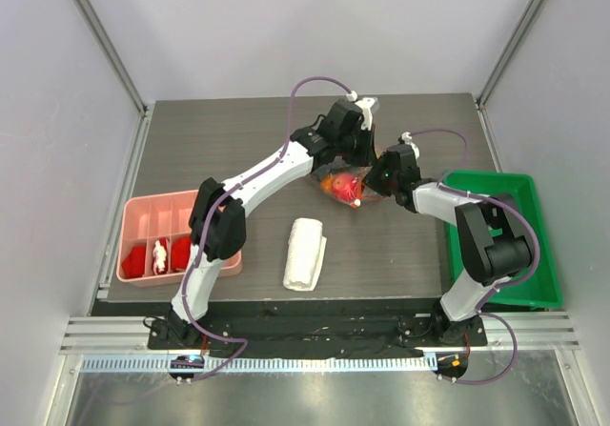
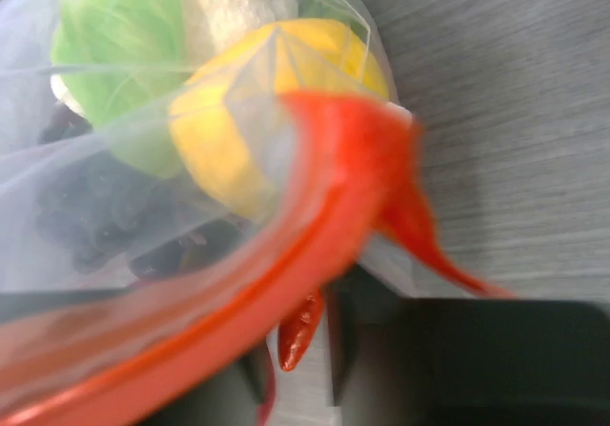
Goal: Open the zip-top bag and remove the fake food
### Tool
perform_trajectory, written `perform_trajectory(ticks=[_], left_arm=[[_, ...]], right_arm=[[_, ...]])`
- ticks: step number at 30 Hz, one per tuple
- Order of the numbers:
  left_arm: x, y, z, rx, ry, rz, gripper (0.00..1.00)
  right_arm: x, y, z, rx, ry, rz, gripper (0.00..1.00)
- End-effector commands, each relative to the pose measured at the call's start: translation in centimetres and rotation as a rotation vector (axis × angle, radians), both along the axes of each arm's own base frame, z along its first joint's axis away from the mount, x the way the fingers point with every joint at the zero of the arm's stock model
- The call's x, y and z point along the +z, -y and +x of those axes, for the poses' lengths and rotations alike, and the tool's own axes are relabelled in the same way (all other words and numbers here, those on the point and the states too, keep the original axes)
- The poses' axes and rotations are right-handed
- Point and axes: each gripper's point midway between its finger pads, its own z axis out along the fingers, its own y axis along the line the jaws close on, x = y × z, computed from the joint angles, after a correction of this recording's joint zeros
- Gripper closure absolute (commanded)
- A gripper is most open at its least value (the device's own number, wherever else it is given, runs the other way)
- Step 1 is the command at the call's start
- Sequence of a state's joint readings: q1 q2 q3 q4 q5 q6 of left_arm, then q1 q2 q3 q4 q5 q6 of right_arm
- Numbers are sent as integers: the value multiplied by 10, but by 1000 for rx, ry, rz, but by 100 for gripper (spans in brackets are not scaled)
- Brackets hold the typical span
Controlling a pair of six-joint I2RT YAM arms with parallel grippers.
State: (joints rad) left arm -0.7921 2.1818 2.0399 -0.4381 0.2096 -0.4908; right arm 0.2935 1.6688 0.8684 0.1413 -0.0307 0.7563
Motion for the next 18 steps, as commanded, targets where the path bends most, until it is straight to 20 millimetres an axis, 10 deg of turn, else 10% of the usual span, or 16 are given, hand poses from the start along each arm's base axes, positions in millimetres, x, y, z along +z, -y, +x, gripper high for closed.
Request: perform_trajectory(ticks=[1, 7, 18], left_arm=[[17, 13, -5, -30, 27, -57, 100], [16, 10, -3, -17, 39, -46, 100], [-5, -3, 12, 28, 64, 41, 100]], right_arm=[[42, -10, 20, -33, 159, 76, 88], [37, -6, 18, -45, 113, 32, 83], [72, 3, -47, 112, -49, -78, 91]])
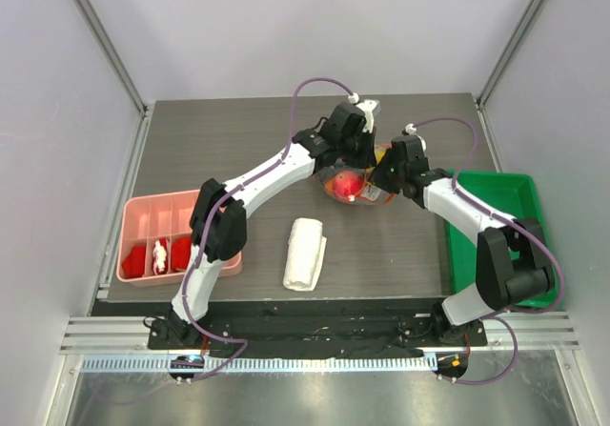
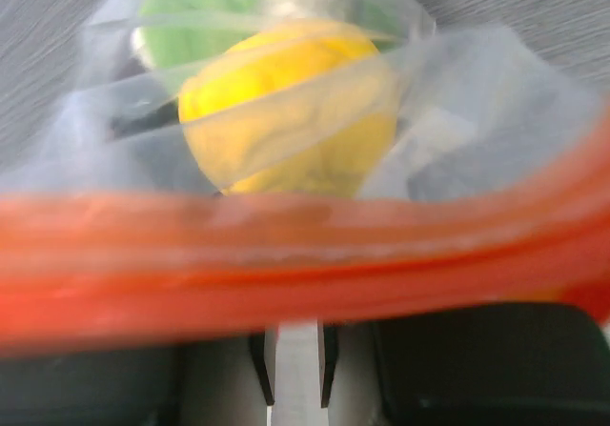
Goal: Open the zip-top bag and remove the fake food
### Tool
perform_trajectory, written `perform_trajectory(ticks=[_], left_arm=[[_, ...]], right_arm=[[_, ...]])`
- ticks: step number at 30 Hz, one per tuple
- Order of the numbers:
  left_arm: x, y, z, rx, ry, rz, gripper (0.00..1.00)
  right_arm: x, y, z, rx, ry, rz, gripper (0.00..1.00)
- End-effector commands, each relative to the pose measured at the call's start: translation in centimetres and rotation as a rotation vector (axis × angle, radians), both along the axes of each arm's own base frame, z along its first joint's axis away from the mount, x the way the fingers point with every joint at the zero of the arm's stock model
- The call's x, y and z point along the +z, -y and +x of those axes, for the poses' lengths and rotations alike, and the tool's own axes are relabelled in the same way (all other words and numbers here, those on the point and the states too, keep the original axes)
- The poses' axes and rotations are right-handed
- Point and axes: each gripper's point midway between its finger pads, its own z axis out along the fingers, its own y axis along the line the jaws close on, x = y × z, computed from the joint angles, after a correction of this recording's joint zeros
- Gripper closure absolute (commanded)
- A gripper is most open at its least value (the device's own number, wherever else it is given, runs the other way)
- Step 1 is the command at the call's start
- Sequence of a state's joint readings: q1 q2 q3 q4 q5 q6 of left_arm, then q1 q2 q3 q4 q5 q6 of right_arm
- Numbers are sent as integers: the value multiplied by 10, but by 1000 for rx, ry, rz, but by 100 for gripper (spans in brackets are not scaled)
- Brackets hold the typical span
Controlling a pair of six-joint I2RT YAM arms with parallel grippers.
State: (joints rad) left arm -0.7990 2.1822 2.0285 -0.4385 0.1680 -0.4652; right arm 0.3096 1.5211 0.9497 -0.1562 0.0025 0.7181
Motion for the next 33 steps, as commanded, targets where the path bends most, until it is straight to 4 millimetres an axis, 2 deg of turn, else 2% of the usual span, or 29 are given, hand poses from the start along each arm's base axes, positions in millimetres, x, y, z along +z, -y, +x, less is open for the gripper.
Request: perform_trajectory(ticks=[1, 7, 8, 14, 17, 19, 22, 25, 27, 29, 33], left_arm=[[1, 2, 10, 11, 37, 4, 100], [6, 6, 8, 2, 26, -26, 100], [6, 6, 7, -2, 25, -25, 100], [17, 1, 5, 0, 53, -33, 100], [19, -2, 3, 0, 56, -36, 100], [20, 0, 1, -5, 57, -59, 100], [23, 4, -6, -24, 40, -97, 100], [26, 8, -7, -30, 23, -124, 100], [26, 10, -7, -28, 21, -134, 100], [27, 10, -6, -30, 21, -136, 100], [27, 14, -7, -38, 17, -150, 100]], right_arm=[[34, -7, -24, 106, -4, 2, 93], [77, -27, -33, 225, 56, 103, 98], [87, -28, -29, 231, 80, 110, 98], [108, -23, -34, 251, 63, 221, 98], [119, -19, -32, 251, 76, 262, 94], [114, -9, -24, 217, 66, 250, 93], [96, -8, -14, 202, 31, 252, 87], [68, -3, -3, 168, -6, 219, 78], [53, 0, -1, 149, -32, 207, 67], [45, -1, -1, 149, -27, 213, 60], [30, -8, -11, 178, -64, 255, 56]])
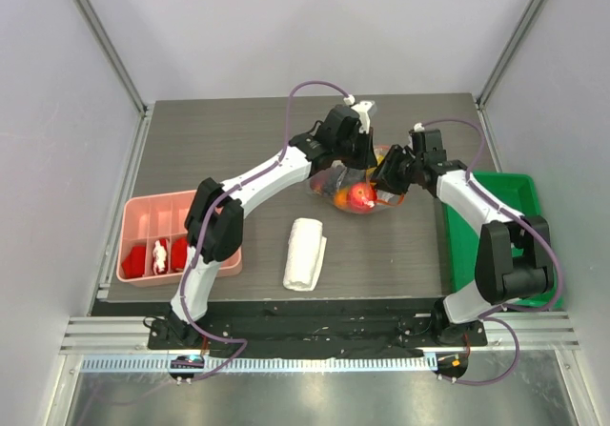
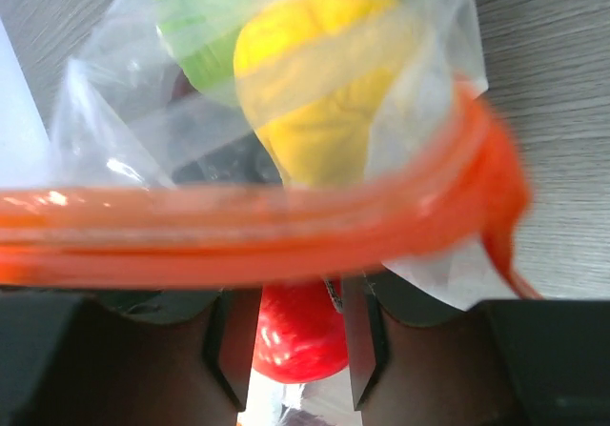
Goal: Open the zip-top bag and remove the fake food
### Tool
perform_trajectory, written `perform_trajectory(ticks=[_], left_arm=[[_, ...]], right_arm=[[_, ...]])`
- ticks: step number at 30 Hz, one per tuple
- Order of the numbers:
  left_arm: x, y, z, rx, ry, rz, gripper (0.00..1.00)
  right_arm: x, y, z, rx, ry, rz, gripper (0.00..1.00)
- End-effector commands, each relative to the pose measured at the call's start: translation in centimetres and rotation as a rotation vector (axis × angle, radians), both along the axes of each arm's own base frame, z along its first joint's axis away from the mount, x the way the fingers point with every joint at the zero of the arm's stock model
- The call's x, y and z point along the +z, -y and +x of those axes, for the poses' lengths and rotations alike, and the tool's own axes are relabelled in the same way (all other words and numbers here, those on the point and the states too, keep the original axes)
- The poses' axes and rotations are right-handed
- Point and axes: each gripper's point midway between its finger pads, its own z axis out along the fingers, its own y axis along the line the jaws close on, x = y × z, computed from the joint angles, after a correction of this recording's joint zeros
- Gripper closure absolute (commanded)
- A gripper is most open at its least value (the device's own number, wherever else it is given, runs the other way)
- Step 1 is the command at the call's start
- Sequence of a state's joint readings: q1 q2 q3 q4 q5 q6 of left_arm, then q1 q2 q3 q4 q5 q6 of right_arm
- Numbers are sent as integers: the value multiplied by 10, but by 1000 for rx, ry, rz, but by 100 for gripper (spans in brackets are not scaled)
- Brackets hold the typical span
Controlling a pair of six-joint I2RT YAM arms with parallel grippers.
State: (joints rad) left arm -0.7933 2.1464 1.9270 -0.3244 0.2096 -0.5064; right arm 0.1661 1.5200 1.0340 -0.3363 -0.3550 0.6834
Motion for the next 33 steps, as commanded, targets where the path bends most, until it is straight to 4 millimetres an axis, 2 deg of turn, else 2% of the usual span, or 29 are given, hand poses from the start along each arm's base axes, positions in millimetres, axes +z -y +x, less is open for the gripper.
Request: perform_trajectory(ticks=[1, 5, 7, 8, 11, 13, 15, 17, 20, 25, 28, 33], left_arm=[[27, 12, -3, -28, 25, -88, 100], [32, 14, -3, -32, 24, -105, 100], [32, 14, -5, -37, 24, -102, 100], [33, 13, -4, -32, 26, -104, 100], [31, 12, -5, -35, 22, -100, 100], [31, 12, -6, -37, 22, -96, 100], [28, 10, -6, -32, 22, -88, 100], [25, 9, -4, -22, 23, -78, 100], [21, 6, -2, -11, 31, -57, 100], [15, 1, 2, 0, 50, -21, 100], [13, -3, 4, 5, 68, 5, 100], [14, -6, 7, -10, 100, 35, 100]], right_arm=[[11, -14, 8, 28, 79, 92, 55], [-2, -20, -4, 25, 39, 139, 48], [-1, -22, -3, 21, 60, 147, 46], [-3, -16, 0, -4, 72, 118, 46], [-4, -15, 7, 0, 103, 102, 53], [0, -16, 13, 3, 123, 105, 64], [2, -15, 16, -5, 127, 104, 80], [9, -16, 13, -4, 121, 112, 92], [20, -14, 8, -13, 107, 108, 92], [56, -5, 1, -11, 149, 52, 92], [63, 1, -9, -8, 136, 14, 99], [71, 0, -39, 64, 81, 6, 99]])
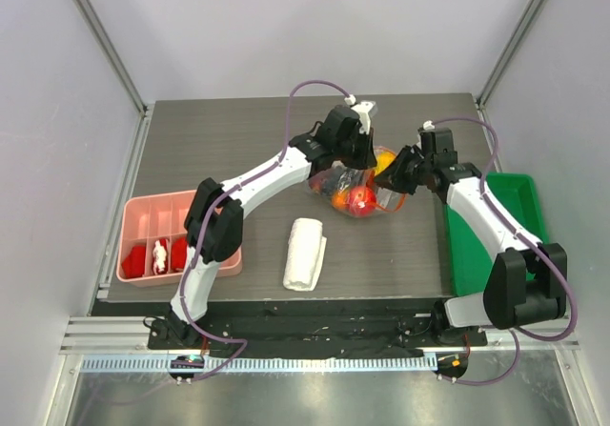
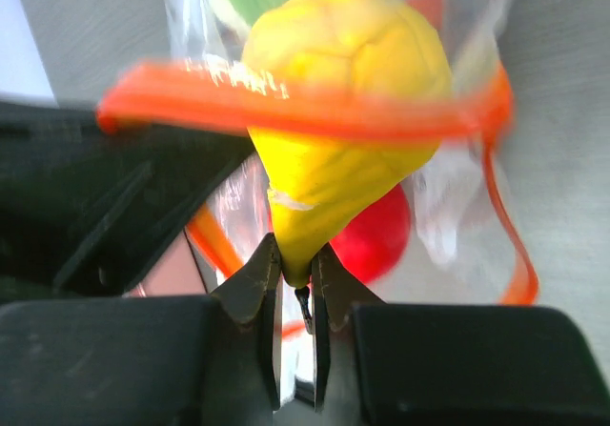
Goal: Open the zip-top bag and remove the fake food
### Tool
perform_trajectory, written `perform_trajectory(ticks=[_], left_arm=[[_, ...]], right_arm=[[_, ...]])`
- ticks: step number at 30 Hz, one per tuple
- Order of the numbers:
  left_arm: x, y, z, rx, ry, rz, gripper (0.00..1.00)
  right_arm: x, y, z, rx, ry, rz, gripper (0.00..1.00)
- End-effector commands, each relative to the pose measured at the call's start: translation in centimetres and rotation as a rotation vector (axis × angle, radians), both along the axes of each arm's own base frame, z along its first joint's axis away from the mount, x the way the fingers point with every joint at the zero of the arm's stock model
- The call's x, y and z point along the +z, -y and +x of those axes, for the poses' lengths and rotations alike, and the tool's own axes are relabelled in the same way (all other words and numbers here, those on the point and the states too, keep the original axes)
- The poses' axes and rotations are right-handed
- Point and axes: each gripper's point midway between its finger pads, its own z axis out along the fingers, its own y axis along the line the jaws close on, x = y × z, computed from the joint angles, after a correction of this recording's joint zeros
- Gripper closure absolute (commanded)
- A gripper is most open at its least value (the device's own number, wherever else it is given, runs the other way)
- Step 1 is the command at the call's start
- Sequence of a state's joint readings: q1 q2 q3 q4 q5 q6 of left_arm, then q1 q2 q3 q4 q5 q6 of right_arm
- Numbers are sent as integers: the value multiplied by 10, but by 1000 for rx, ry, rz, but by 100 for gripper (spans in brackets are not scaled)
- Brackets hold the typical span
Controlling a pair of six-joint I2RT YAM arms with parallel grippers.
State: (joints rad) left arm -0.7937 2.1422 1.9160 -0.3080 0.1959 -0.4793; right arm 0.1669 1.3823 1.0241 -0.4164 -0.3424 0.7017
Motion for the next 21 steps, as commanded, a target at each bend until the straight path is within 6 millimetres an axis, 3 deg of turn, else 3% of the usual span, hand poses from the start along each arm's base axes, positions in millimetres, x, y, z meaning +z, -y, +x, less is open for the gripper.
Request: perform_trajectory(ticks=[1, 4, 7, 9, 11, 12, 15, 17, 18, 20, 21], left_arm=[[14, -5, 3, -14, 66, 28, 100], [13, -3, 3, -32, 65, 24, 100], [12, -2, 4, -35, 64, 16, 100], [10, 0, 4, -40, 60, 10, 100], [12, 1, 5, -44, 63, 0, 100], [13, 1, 5, -40, 58, -5, 100], [15, 4, 1, -51, 52, -31, 100], [17, 4, -1, -60, 46, -39, 100], [17, 5, -2, -62, 44, -42, 100], [18, 5, -3, -65, 41, -44, 100], [18, 4, -3, -65, 38, -49, 100]], right_arm=[[45, -3, -25, 103, 62, -19, 99], [51, 2, -49, 131, 36, -49, 99], [70, 4, -71, 148, 62, -41, 99], [79, 21, -82, 70, 74, -98, 99], [77, 67, -79, -133, 55, -224, 99], [73, 103, -83, -306, 58, -318, 99], [57, 157, -84, -525, 18, -395, 99], [45, 172, -80, -583, -1, -405, 99], [26, 186, -82, -626, -50, -417, 99], [12, 208, -80, -706, -67, -440, 98], [-5, 222, -86, -753, -111, -445, 97]])
